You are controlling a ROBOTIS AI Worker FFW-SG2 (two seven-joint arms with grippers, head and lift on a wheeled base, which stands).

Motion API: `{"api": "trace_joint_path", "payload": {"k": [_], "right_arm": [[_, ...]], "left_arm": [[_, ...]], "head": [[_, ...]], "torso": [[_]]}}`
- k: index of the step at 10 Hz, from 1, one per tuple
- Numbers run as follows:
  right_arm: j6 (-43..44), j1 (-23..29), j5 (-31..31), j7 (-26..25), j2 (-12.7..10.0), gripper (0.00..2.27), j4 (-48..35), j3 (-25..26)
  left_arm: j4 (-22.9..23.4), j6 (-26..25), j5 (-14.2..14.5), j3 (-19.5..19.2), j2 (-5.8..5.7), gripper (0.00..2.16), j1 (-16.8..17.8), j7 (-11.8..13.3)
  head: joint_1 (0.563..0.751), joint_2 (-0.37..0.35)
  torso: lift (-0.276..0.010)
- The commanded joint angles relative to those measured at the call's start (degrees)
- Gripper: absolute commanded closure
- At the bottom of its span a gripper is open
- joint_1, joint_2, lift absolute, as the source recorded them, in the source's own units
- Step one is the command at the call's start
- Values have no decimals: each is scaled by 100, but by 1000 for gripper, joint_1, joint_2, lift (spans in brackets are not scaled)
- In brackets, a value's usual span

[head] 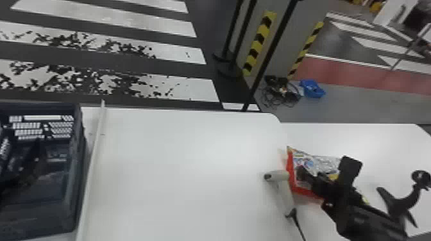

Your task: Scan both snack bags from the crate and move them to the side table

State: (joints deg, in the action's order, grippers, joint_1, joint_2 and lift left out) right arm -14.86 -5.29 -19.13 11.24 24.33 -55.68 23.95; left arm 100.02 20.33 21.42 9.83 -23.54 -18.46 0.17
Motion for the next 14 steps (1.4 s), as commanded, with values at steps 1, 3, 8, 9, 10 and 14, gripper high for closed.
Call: {"api": "trace_joint_path", "payload": {"k": [1,3,8,9,10,14], "right_arm": [[-127,11,-3,27,2,1733,-22,-22],[84,151,-38,18,-25,2243,-189,-14],[-127,1039,-82,10,-130,2243,-1877,180],[-127,1109,-3,62,63,2243,-1973,153],[-109,1109,235,115,309,2243,-1973,39],[154,11,1087,124,1522,2243,-365,-972]], "left_arm": [[0,10,-6,1,16,80,0,0],[-44,27,2,1,34,80,0,0],[-79,80,-6,54,60,80,97,-8],[-79,80,2,63,60,80,106,-8],[-88,80,2,63,51,80,106,-8],[-79,115,2,63,51,80,88,-8]], "head": [[695,-350],[695,-350],[695,-350],[695,-350],[695,-350],[695,-350]], "torso": [[-95],[-95],[-95],[-95],[-95],[-95]]}}
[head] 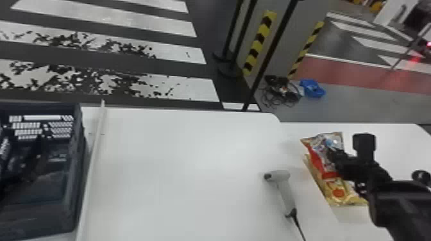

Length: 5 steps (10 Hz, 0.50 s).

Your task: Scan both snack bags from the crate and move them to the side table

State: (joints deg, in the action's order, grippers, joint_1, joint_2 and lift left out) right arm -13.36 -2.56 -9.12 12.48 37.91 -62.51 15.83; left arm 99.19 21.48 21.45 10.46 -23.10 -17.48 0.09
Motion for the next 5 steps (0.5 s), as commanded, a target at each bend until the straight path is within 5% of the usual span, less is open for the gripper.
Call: {"api": "trace_joint_path", "payload": {"k": [1,5], "right_arm": [[39,-465,130,-8,331,2243,644,-203],[461,-922,165,-17,604,2240,1496,-194]], "left_arm": [[3,18,0,35,7,80,26,0],[82,123,26,79,-55,80,43,0]], "head": [[695,-350],[695,-350]], "torso": [[-95],[-95]]}}
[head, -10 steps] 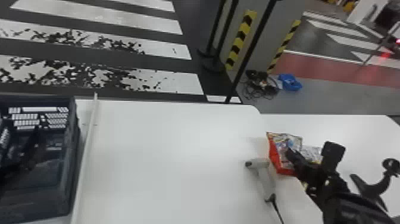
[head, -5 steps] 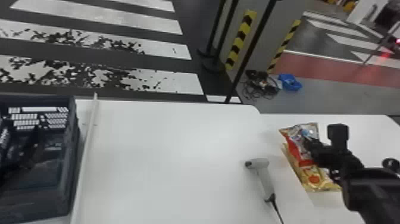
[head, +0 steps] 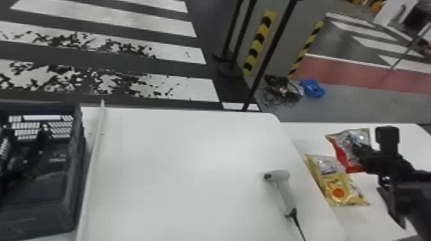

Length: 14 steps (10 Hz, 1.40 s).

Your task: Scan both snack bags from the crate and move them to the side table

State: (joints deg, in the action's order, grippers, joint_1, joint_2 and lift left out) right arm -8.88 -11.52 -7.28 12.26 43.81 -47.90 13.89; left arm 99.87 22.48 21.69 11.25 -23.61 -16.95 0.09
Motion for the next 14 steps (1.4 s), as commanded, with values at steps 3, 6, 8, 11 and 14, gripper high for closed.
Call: {"api": "trace_joint_path", "payload": {"k": [3,6,8,11,14], "right_arm": [[-75,115,-380,-66,4,-1,0,61],[-92,783,-705,-145,-145,-1,-756,501],[-620,1829,-1364,-66,-585,-1,-2443,1309],[-1217,2400,-2067,57,-1226,-1,-3920,1819],[-1797,2515,-2392,75,-1938,6,-5001,1802]], "left_arm": [[24,24,2,0,5,80,-19,8],[68,24,2,18,23,80,-28,17],[138,6,-16,18,58,80,-54,26],[182,-12,-77,71,102,80,-63,8],[261,-29,-156,80,137,80,-133,-36]], "head": [[695,-350],[695,-350],[695,-350],[695,-350],[695,-350]], "torso": [[-95],[-95],[-95],[-95],[-95]]}}
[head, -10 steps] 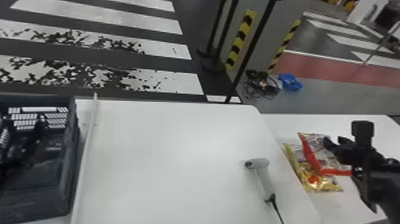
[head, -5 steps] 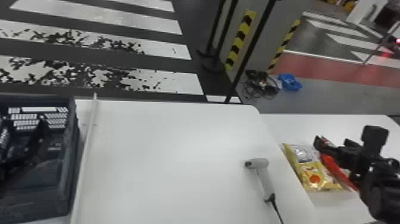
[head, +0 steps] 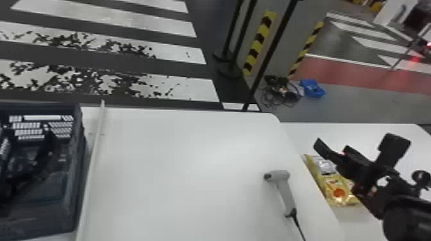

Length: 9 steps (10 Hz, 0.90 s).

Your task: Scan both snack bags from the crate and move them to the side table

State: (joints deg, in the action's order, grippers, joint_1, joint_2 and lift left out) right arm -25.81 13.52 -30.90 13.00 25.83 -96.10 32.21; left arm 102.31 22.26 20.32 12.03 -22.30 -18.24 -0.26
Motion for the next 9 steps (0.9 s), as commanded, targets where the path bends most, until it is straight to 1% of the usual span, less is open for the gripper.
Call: {"api": "trace_joint_path", "payload": {"k": [1,3,4,5,6,7,9], "right_arm": [[-140,10,-56,0,-369,6,-365,-101],[-175,89,-171,0,-764,9,-725,-241],[-175,169,-162,9,-887,29,-972,-364],[-175,248,-65,9,-1054,33,-1279,-496],[-158,300,190,0,-1204,33,-1516,-707],[36,362,374,9,-1353,29,-1640,-927],[1126,582,910,132,-1599,19,-1701,-1525]], "left_arm": [[44,-60,-20,1,15,80,-4,-18],[61,-148,-72,1,42,80,4,-36],[79,-218,-108,18,59,80,4,-36],[149,-464,-134,18,86,80,4,-9],[246,-710,-178,18,121,80,4,8],[316,-763,-195,18,130,80,4,8],[395,-1044,-195,-34,138,80,4,131]], "head": [[695,-350],[695,-350],[695,-350],[695,-339],[695,-313],[695,-289],[695,-249]], "torso": [[-95],[-95],[-95],[-95],[-95],[-95],[-95]]}}
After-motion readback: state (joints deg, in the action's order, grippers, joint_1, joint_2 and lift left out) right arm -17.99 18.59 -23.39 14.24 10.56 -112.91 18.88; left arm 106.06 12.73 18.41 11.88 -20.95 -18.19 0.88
